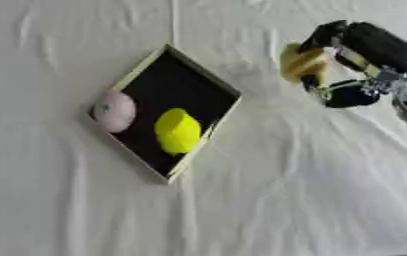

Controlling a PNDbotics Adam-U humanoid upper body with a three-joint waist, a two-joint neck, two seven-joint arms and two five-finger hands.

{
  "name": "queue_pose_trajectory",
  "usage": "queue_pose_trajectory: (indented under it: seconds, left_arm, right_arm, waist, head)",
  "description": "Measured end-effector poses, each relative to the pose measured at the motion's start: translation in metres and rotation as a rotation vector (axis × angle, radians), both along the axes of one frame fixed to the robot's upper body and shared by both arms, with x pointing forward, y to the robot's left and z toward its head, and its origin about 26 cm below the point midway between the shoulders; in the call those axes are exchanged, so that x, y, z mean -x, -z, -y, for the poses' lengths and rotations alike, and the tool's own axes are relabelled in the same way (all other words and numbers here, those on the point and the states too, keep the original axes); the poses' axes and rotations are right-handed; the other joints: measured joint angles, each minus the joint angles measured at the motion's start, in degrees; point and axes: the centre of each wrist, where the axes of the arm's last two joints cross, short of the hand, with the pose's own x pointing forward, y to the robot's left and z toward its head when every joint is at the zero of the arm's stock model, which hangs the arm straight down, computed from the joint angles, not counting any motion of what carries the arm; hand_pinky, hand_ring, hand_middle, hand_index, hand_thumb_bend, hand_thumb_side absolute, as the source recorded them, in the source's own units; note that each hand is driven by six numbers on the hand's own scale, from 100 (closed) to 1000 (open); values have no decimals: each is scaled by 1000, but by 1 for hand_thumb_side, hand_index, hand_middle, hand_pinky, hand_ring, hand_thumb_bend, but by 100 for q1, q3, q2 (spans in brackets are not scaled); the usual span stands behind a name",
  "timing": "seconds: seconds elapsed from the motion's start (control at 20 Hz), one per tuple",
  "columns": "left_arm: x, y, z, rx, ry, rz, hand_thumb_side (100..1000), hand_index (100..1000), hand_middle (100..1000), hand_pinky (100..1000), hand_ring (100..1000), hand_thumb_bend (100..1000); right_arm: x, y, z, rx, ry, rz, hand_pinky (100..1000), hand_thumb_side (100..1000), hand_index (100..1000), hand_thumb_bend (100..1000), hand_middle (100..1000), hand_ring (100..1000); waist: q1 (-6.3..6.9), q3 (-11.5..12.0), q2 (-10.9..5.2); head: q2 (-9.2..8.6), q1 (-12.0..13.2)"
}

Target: Pick up objects on the table and place them in the box.

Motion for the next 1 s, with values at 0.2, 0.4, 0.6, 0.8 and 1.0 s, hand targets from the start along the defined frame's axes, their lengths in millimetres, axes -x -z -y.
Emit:
queue_pose_trajectory:
  seconds: [0.2,0.4,0.6,0.8,1.0]
  left_arm:
    - [0,-1,1,-3,4,2,620,939,796,856,854,569]
    - [0,-1,3,-11,8,4,620,939,797,856,854,569]
    - [0,-4,4,-14,9,12,618,939,797,855,854,569]
    - [0,-4,5,-13,11,14,617,938,797,855,854,571]
    - [0,-6,6,-12,15,18,617,938,797,855,853,571]
  right_arm:
    - [2,-33,-22,36,-143,60,826,100,570,100,514,733]
    - [2,-53,-51,83,-259,71,827,100,570,100,514,730]
    - [5,-65,-87,118,-361,51,828,100,573,100,517,730]
    - [3,-68,-119,158,-434,24,827,100,575,100,518,730]
    - [-15,-55,-143,185,-459,-27,826,100,575,100,518,729]
  waist:
    - [-18,41,-45]
    - [-36,78,-70]
    - [-68,113,-119]
    - [-78,157,-132]
    - [-106,203,-132]
  head:
    - [3,-31]
    - [7,-52]
    - [35,-81]
    - [52,-125]
    - [53,-161]
